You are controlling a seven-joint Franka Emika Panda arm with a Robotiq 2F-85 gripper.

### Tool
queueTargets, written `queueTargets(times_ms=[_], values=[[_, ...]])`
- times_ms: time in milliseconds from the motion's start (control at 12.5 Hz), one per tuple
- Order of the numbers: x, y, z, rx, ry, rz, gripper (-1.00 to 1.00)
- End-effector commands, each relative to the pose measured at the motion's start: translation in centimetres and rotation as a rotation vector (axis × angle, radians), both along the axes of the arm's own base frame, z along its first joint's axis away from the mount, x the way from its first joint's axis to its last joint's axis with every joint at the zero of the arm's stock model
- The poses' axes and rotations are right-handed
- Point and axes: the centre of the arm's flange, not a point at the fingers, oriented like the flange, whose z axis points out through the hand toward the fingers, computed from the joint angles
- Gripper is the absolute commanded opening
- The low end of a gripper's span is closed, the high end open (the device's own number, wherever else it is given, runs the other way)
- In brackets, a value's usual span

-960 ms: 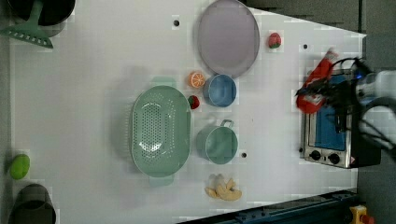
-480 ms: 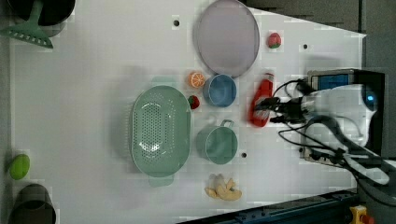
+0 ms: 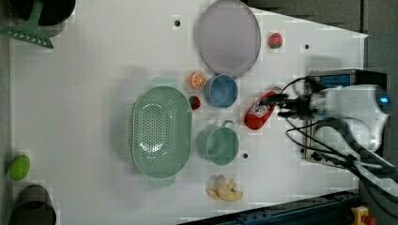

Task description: Pick ketchup from strainer and place it on the table

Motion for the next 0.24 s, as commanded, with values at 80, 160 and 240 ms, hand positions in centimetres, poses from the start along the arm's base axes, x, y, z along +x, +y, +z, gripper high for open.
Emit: queueTargets(times_ms=[80,160,240], values=[[3.7,0.0,13.7,-0.045,-0.177,0.020,1.00],[3.8,0.0,16.5,-0.055,-0.164,-0.011,1.00],[3.7,0.0,19.2,-0.064,-0.138,-0.057,1.00]])
